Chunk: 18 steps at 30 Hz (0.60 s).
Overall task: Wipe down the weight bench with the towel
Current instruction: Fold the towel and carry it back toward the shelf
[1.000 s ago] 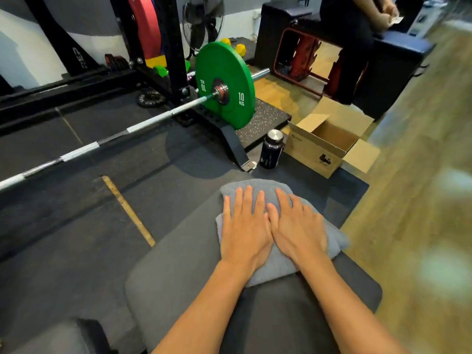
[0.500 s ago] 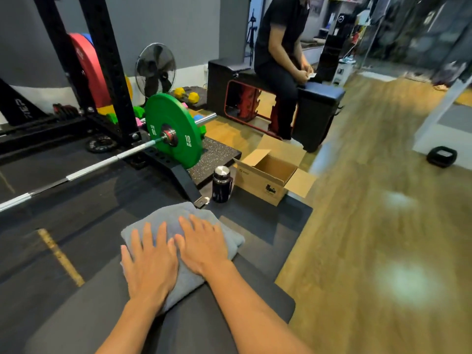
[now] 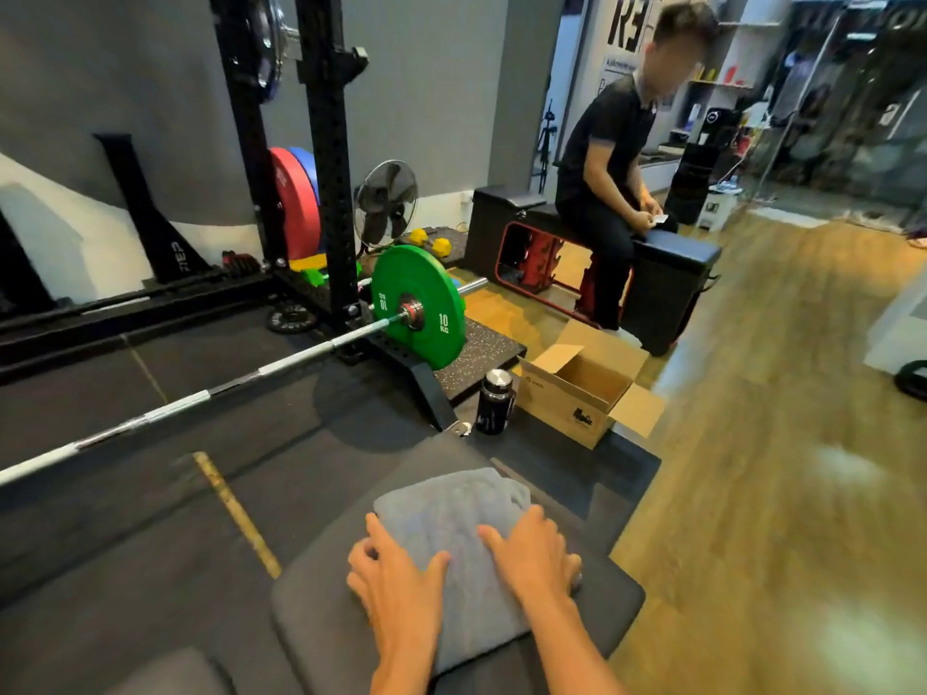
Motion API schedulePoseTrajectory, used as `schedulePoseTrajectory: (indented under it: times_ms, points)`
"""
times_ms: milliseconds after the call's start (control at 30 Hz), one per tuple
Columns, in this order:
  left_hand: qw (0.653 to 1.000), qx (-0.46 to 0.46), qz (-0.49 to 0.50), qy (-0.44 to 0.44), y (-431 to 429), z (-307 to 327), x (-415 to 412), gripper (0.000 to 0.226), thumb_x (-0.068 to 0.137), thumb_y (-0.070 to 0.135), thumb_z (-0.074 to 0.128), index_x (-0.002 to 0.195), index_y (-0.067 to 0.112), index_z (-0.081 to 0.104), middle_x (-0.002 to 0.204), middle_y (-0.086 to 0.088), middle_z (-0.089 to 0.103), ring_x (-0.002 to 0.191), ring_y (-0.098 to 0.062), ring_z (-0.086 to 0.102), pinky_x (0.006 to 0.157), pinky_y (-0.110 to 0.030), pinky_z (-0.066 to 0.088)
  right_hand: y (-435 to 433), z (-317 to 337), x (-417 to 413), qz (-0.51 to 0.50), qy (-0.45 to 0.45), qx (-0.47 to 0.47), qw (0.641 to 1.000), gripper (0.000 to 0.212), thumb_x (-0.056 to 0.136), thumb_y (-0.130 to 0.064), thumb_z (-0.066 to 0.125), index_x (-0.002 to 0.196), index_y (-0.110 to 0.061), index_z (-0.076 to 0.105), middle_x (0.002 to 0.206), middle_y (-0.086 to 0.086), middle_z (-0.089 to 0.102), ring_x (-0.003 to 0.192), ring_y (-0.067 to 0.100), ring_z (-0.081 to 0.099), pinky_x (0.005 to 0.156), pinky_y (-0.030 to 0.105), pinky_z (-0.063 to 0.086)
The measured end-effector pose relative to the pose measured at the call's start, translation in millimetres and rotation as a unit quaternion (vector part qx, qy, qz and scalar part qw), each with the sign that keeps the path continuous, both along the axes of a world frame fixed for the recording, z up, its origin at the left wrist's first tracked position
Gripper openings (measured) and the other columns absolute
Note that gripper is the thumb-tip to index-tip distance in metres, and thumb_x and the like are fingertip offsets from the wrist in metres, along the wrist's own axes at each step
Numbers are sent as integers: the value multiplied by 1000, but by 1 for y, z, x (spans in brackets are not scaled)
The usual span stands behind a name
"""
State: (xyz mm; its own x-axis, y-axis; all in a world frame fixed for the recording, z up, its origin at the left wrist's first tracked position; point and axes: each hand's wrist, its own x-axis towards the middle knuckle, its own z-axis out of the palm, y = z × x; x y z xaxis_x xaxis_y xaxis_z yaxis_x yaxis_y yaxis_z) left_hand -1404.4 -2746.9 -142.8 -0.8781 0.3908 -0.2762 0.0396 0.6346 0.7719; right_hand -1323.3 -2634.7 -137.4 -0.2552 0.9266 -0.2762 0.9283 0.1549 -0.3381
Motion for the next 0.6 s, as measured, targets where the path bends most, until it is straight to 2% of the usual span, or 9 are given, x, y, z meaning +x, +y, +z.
schedulePoseTrajectory:
  times_ms: [67,133,200,233,300,367,433,500,600]
  points:
    - [995,20,45,-83,-6,4,-13,101,70,29,83,148,3,24,138,-28,39,126,-44,41,103,-42,34,-4,8,-2,-22,31,-74,997,68,83,-58,62,131,-12,45,133,9,55,120,29,54,97,41,44]
    - [992,10,19,-122,-17,5,-26,72,69,29,82,128,2,50,127,-23,56,117,-40,53,90,-37,44,-14,18,-1,-25,62,-129,989,68,78,-52,69,127,-10,50,122,6,58,107,25,58,83,33,48]
    - [992,0,-43,-119,-29,9,-32,41,72,30,73,105,7,64,114,-16,67,107,-36,59,80,-31,47,-25,22,0,-25,87,-148,985,69,71,-52,71,123,-9,56,110,2,60,96,19,60,73,29,49]
    - [991,10,-69,-111,-33,13,-33,33,77,30,67,104,11,65,113,-13,67,107,-35,59,79,-30,45,-29,24,1,-21,100,-149,984,65,69,-52,71,118,-10,60,106,0,64,91,16,61,72,29,51]
    - [990,59,-105,-68,-38,23,-38,31,86,29,55,115,18,57,112,-7,64,108,-31,57,84,-31,44,-37,31,3,-10,142,-155,978,37,78,-47,69,100,-17,65,97,-3,67,83,9,62,69,23,51]
    - [982,129,-130,-31,-37,35,-42,39,87,35,49,121,16,52,100,0,61,93,-24,57,82,-31,44,-36,35,8,-14,203,-161,966,15,85,-40,69,89,-28,61,105,-2,67,86,7,61,66,17,47]
    - [970,188,-151,-19,-27,52,-42,51,77,40,47,121,15,54,95,3,62,85,-18,56,79,-32,45,-31,41,18,-31,262,-153,952,27,84,-44,69,102,-25,60,119,2,64,98,13,60,69,18,47]
    - [965,207,-158,-22,-7,70,-38,39,82,44,55,112,19,58,100,0,65,89,-18,59,84,-36,48,-20,48,31,-78,328,-149,930,54,84,-54,66,123,-17,56,127,3,60,107,17,58,82,25,48]
    - [960,230,-153,-38,28,90,-17,22,90,42,62,103,25,62,103,3,66,95,-18,62,86,-42,50,1,64,59,-122,419,-147,888,57,90,-56,56,134,-21,48,128,0,58,112,18,57,98,38,47]
